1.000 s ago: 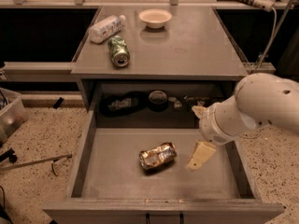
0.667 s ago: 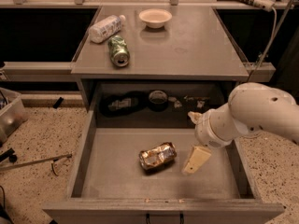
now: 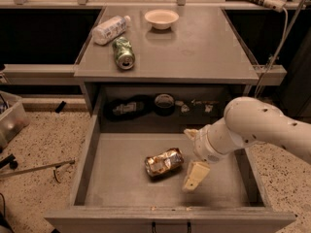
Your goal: Pick orange can from top drawer and place on counter
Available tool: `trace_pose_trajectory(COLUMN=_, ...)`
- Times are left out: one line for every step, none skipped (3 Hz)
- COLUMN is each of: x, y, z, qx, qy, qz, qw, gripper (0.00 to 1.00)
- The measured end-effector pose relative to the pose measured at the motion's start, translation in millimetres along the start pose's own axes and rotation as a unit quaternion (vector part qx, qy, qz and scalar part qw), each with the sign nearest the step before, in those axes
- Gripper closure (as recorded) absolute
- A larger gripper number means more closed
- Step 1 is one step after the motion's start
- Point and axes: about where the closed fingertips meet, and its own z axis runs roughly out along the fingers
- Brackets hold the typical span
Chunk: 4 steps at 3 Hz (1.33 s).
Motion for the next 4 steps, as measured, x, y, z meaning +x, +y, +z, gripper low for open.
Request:
trace_pose_trajectory(x=0.0, y=0.0, z=0.1, qx=0.0, qy=0.0, qz=0.0, qw=1.0, gripper=0.0)
trace_pose_trajectory(x=-3.5, y=-1.1, z=19.0, qx=-0.014, qy=-0.004, qz=-0.007, qw=0.9999, gripper=0.0)
trace_pose_trajectory(x=-15.3, y=3.5, z=45.5, qx=-0.038, qy=-0.011, qz=-0.022, qw=0.999, gripper=0.0)
trace_pose_trajectory(x=-24.7, y=9.8, z=72.7, qx=-0.066, qy=-0.018, qz=-0.033, qw=0.9971, gripper=0.0)
